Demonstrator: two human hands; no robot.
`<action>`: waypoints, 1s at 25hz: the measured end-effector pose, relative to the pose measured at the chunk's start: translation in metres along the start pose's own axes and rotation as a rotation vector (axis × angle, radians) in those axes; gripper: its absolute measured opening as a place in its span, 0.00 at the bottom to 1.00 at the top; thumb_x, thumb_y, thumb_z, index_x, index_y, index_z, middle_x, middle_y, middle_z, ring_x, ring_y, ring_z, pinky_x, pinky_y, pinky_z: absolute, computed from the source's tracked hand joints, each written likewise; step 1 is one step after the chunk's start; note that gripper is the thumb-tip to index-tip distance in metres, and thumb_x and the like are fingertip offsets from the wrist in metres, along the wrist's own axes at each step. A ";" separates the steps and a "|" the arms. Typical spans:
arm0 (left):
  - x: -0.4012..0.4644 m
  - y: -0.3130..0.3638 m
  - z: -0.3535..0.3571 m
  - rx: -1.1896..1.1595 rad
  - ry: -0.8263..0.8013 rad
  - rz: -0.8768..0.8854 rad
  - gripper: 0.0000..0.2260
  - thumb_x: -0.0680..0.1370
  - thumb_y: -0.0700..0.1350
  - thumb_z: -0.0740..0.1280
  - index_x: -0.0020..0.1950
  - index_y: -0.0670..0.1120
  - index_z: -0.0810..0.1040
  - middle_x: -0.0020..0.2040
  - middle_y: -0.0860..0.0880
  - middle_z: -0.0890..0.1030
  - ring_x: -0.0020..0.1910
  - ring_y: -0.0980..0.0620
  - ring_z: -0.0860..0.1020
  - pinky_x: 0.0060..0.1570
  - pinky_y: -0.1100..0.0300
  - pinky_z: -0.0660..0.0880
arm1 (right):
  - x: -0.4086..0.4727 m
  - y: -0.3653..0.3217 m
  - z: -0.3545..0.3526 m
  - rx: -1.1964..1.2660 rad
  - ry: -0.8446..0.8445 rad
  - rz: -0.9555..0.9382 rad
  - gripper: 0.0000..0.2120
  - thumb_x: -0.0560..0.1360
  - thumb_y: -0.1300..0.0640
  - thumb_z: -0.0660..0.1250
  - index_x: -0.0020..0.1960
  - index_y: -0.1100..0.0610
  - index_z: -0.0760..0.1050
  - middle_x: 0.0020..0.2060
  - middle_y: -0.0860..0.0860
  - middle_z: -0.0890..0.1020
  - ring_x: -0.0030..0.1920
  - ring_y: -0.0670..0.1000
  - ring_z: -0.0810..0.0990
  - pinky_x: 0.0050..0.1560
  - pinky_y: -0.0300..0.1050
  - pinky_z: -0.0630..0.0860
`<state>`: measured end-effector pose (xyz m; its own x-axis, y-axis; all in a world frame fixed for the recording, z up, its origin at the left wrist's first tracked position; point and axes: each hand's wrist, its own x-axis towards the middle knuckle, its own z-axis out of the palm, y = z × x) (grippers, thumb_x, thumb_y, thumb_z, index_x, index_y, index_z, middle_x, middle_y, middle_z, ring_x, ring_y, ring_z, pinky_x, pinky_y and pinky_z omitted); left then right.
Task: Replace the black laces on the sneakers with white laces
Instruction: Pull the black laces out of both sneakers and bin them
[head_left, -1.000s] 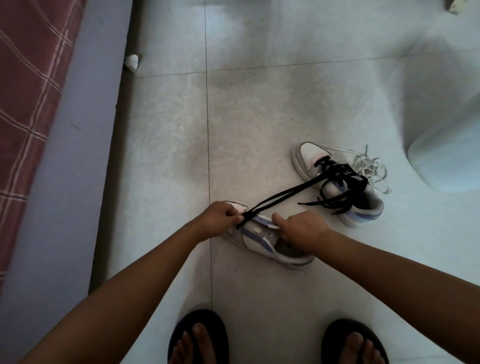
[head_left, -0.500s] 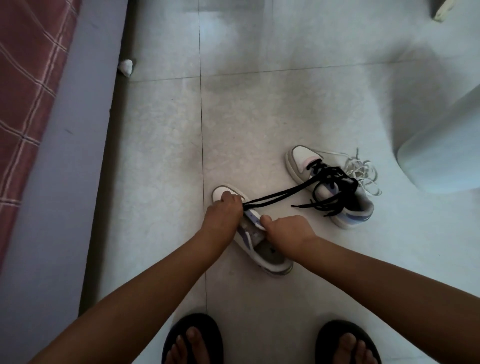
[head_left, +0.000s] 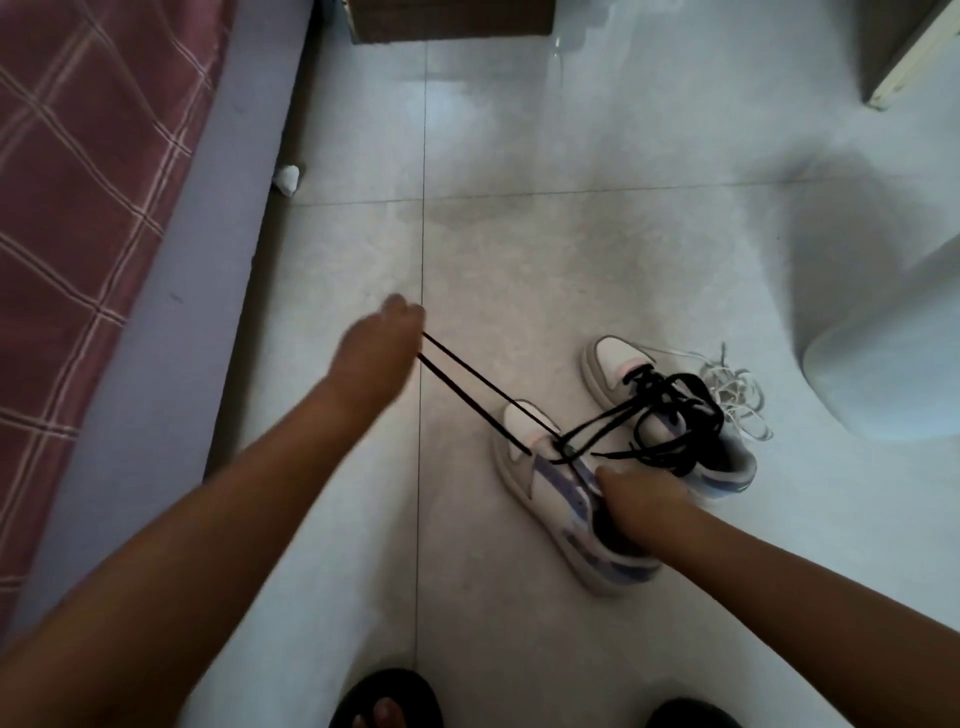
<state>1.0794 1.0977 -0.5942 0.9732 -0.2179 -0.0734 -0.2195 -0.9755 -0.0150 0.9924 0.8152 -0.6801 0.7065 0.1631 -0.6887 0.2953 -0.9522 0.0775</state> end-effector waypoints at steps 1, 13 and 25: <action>0.010 -0.021 -0.009 -0.015 0.033 -0.055 0.08 0.75 0.33 0.61 0.52 0.36 0.75 0.51 0.36 0.74 0.44 0.36 0.77 0.42 0.47 0.74 | -0.001 0.007 0.003 0.005 -0.005 0.024 0.16 0.79 0.51 0.55 0.65 0.54 0.64 0.59 0.54 0.78 0.59 0.56 0.77 0.53 0.48 0.73; -0.009 -0.084 0.042 -0.003 -0.359 -0.362 0.16 0.78 0.38 0.62 0.67 0.40 0.71 0.64 0.38 0.72 0.63 0.39 0.73 0.60 0.48 0.71 | -0.011 0.023 0.010 -0.047 0.129 0.042 0.14 0.79 0.53 0.55 0.63 0.53 0.68 0.56 0.51 0.79 0.56 0.54 0.79 0.50 0.45 0.74; -0.046 0.106 0.095 0.008 -0.268 0.482 0.21 0.75 0.43 0.63 0.67 0.42 0.65 0.63 0.43 0.69 0.60 0.43 0.68 0.56 0.53 0.64 | -0.004 0.007 -0.001 -0.109 0.174 -0.049 0.16 0.76 0.51 0.59 0.63 0.51 0.69 0.55 0.51 0.81 0.56 0.54 0.80 0.50 0.46 0.74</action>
<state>1.0049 1.0075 -0.6876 0.7111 -0.6235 -0.3248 -0.6377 -0.7666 0.0754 0.9919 0.8082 -0.6759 0.7873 0.2596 -0.5593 0.3931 -0.9101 0.1309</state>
